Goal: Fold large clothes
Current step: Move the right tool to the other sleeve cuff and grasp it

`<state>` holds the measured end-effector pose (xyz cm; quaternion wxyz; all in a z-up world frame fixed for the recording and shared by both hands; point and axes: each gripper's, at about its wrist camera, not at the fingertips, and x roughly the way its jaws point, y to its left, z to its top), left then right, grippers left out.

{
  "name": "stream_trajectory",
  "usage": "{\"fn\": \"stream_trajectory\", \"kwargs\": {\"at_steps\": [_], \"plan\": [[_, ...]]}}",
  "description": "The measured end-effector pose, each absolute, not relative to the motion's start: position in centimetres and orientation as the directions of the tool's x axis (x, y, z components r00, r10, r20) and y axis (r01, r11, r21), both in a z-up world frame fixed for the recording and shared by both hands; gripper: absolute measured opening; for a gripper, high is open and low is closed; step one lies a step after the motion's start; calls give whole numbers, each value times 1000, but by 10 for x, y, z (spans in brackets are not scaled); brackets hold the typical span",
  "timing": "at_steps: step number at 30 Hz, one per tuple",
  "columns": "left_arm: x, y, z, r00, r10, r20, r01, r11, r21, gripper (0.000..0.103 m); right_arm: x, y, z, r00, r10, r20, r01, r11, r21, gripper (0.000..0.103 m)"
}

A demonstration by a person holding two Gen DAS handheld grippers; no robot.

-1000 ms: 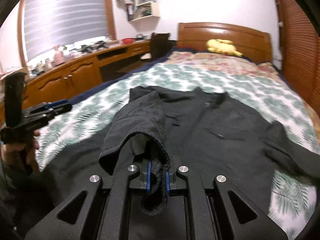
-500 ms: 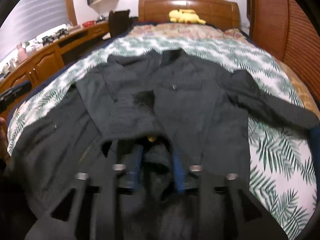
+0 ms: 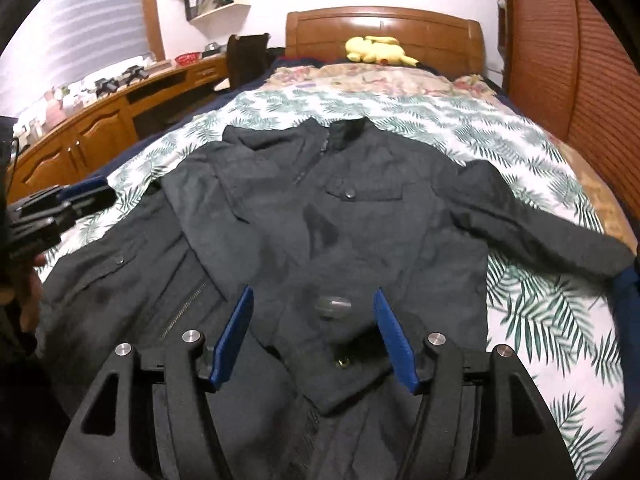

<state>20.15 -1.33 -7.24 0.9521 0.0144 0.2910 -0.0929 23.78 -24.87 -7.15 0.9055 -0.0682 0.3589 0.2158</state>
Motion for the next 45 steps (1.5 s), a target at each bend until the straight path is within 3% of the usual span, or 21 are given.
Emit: {"fn": "stream_trajectory", "kwargs": {"at_steps": [17, 35, 45], "plan": [[211, -74, -105, 749, -200, -632, 274, 962, 20, 41, 303, -324, -107, 635, 140, -760, -294, 953, -70, 64], [183, -122, -102, 697, -309, -647, 410, 912, 6, 42, 324, -452, -64, 631, -35, -775, -91, 989, -119, 64], [181, -125, -106, 688, -315, -654, 421, 907, 6, 43, 356, -503, -2, 677, -117, -727, -15, 985, -173, 64]]}}
